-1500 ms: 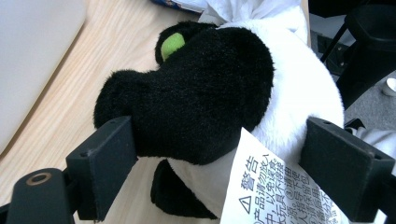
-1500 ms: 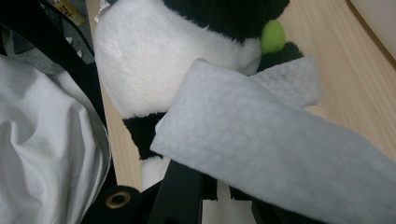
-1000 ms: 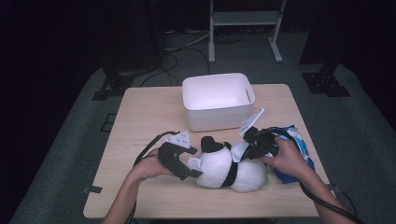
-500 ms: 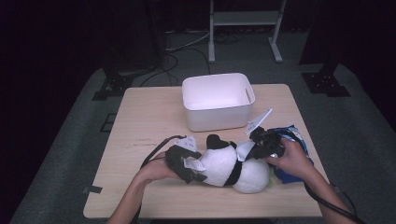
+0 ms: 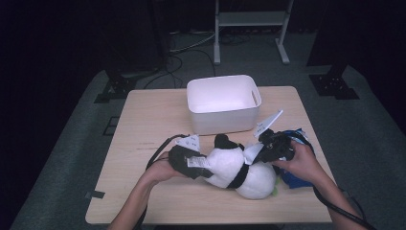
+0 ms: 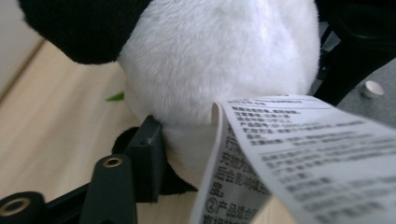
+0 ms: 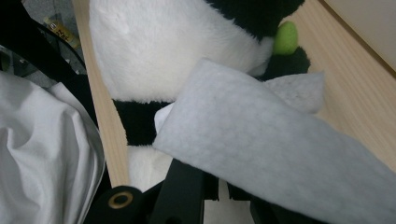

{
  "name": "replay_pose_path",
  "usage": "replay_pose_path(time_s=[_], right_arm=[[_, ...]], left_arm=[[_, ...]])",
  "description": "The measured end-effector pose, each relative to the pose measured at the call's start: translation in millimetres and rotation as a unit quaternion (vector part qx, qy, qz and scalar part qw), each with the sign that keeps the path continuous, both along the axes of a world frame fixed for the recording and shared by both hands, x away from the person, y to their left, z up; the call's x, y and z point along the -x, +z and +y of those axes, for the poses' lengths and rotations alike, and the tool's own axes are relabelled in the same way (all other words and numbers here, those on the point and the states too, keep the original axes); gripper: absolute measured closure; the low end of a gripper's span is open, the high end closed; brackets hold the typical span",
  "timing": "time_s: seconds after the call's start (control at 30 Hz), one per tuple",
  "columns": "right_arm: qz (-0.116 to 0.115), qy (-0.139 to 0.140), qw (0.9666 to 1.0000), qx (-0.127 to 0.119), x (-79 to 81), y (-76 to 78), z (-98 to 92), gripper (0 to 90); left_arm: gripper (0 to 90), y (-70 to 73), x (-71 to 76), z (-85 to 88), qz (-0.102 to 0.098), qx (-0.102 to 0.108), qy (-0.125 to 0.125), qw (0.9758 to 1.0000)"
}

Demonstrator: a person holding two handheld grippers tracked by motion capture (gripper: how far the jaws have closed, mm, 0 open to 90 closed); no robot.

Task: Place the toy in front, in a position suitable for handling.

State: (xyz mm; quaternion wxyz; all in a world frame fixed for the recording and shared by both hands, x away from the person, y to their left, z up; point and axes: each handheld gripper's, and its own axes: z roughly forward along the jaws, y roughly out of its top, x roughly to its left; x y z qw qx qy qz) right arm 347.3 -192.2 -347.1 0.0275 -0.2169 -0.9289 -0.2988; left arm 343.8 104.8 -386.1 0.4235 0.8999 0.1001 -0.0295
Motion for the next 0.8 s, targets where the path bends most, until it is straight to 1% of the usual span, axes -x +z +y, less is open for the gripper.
replay_pose_path(time_s=[0.03,0.07,0.13,0.27,0.3,0.33,0.37,0.43,0.53,0.6,0.73,0.77,0.8], right_arm=[[-0.003,0.001,1.0,-0.001,-0.1,0.7,-0.1,84.7],[-0.004,0.003,1.0,-0.003,-0.4,1.4,-0.5,84.7],[-0.003,0.0,0.9999,-0.012,-0.6,2.2,-0.2,84.8],[-0.004,-0.003,0.9996,-0.026,-2.7,0.8,4.5,85.1],[-0.004,0.0,0.9996,-0.029,-3.4,0.3,6.0,85.1],[-0.003,0.005,0.9996,-0.029,-4.1,-0.1,7.2,85.2],[0.001,0.006,0.9996,-0.029,-4.0,-0.3,8.8,85.1],[0.001,0.01,0.9997,-0.024,-4.7,0.6,10.2,85.1],[-0.001,0.009,0.9998,-0.015,-5.2,4.4,10.0,85.1],[-0.008,0.011,0.9999,-0.006,-5.3,7.9,9.3,85.1],[-0.009,0.007,0.9999,-0.006,-5.6,16.5,6.8,85.1],[-0.008,0.007,0.9999,-0.007,-5.5,17.3,6.6,85.1],[-0.008,0.007,0.9999,-0.005,-4.9,17.4,6.5,85.2]], left_arm=[[44.7,4.4,-0.2,1.1,-0.008,0.0,0.001,1.0],[45.5,8.8,-0.7,2.3,-0.011,0.001,0.001,0.9999],[46.3,18.2,-1.4,5.0,-0.021,-0.002,0.004,0.9998],[46.9,37.1,-3.3,12.3,-0.038,-0.011,0.008,0.9992],[47.2,37.1,-3.3,12.3,-0.038,-0.011,0.008,0.9992],[47.2,43.6,-2.3,14.6,-0.044,-0.014,0.006,0.9989],[47.3,45.9,-1.5,15.1,-0.047,-0.018,0.004,0.9987],[47.2,47.8,1.1,14.0,-0.052,-0.021,0.003,0.9985],[47.1,49.1,3.4,11.7,-0.06,-0.018,0.001,0.998],[47.1,49.9,4.7,9.8,-0.064,-0.019,-0.001,0.9978],[47.0,52.9,6.8,5.7,-0.071,-0.023,-0.003,0.9972],[47.0,53.9,7.7,4.5,-0.073,-0.024,-0.001,0.9971],[47.0,54.8,7.8,3.5,-0.076,-0.027,-0.004,0.9967]])
